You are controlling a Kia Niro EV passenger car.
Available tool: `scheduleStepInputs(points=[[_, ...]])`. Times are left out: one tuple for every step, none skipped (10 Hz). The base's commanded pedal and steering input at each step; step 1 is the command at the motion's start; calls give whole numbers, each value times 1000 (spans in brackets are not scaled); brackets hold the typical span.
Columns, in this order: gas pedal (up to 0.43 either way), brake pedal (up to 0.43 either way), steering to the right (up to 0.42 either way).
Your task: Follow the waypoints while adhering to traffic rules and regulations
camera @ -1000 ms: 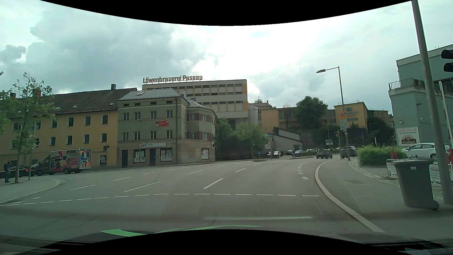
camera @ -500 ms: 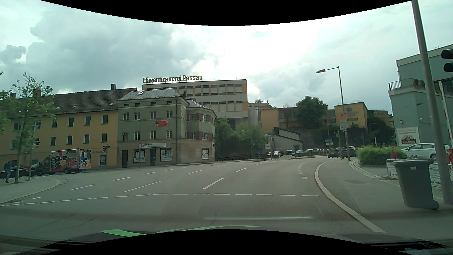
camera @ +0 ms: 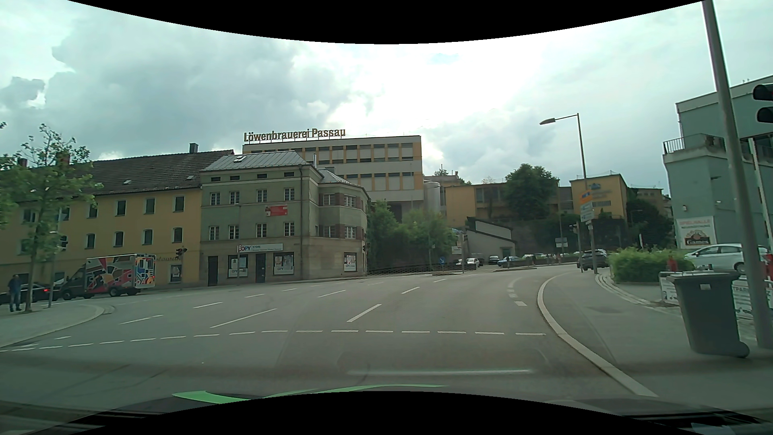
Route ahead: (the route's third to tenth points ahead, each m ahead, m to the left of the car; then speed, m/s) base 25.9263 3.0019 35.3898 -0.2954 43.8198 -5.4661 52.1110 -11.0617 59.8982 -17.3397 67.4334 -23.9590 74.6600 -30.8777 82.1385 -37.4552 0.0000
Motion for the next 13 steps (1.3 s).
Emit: scheduleStepInputs(points=[[0, 354, 31], [0, 354, 31], [0, 354, 31], [0, 354, 31], [0, 354, 31], [0, 354, 31], [0, 354, 31], [0, 354, 31], [0, 354, 31], [0, 354, 31], [0, 354, 31], [0, 354, 31], [0, 354, 31]])
